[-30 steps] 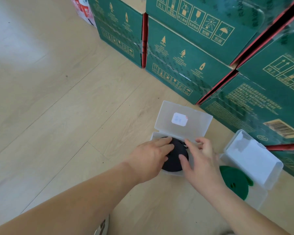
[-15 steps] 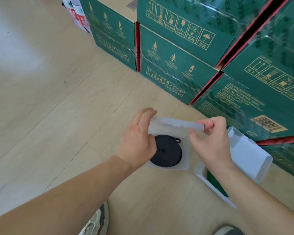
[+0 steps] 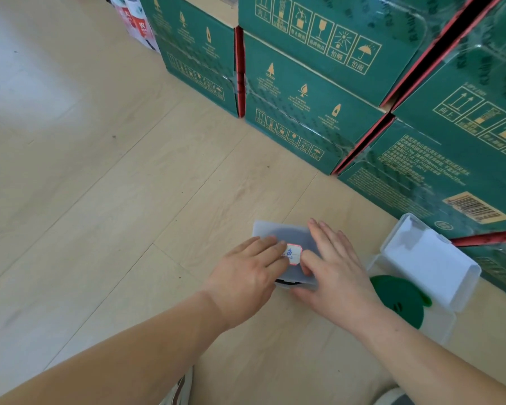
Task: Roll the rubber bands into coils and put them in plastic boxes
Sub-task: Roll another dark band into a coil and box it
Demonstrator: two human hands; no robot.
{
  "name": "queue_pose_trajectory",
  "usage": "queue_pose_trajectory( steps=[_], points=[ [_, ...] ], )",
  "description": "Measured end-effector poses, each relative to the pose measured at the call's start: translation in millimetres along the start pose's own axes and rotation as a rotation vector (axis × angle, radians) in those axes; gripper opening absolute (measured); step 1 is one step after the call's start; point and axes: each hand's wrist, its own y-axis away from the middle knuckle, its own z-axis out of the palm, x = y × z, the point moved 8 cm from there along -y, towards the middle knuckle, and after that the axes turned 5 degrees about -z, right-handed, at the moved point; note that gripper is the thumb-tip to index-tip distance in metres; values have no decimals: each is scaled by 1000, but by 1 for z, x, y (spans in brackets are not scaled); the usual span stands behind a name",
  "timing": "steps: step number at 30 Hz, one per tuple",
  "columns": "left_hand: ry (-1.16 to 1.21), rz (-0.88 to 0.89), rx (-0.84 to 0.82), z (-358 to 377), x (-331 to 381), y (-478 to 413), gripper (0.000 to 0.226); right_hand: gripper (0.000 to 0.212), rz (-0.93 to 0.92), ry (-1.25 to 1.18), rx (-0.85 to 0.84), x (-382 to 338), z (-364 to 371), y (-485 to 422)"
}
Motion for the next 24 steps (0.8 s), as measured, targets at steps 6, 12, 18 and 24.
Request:
queue_pose_trajectory(
  steps=[6,12,18,24],
  points=[
    [-26,-106,2,5,-19,3,56,50,21,-11,0,4,2,-5],
    [146,-133,28,-2,-34,-1,62,56,91,-93,-44,9,-21,-23],
    [424,-225,-50,-11,-45,-21,59,55,358,-550,-328,41,-19,-26],
    [762,-431,-7,-19,-61,-28,46,64,385,-623,-218,46,-25,-25]
  ],
)
